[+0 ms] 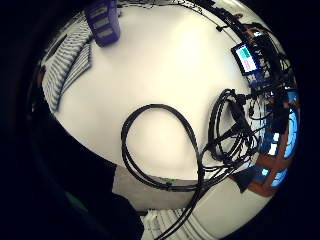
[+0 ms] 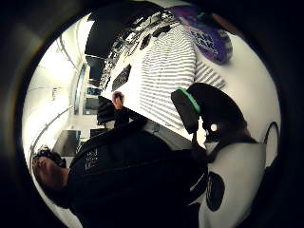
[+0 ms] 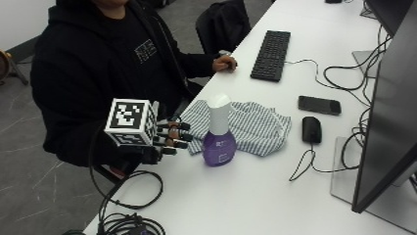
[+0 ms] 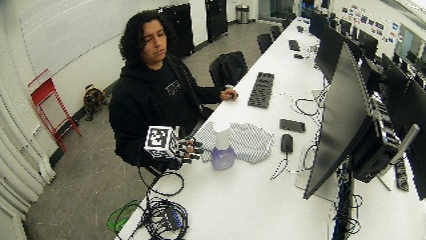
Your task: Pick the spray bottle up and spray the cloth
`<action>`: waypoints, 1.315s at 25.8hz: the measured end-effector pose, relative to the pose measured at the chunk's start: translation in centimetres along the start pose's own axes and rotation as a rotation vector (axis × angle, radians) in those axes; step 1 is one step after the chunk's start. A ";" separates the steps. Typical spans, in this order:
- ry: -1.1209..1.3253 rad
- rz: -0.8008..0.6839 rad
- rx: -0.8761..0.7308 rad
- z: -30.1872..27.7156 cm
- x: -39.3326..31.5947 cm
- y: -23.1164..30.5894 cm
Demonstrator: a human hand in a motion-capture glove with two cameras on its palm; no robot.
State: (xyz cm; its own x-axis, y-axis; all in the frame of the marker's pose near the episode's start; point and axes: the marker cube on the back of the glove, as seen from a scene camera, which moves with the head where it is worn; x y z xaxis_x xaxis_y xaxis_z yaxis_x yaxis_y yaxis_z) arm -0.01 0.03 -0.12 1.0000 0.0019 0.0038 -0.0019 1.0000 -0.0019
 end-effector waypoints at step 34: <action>-0.589 0.000 0.301 -1.6 0.3 -10.0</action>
State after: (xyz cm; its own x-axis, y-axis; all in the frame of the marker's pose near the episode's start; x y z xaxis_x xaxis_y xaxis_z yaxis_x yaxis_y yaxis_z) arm 0.31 -9.94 -1.75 0.8307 -0.0824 0.5506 -0.0887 0.9568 0.2770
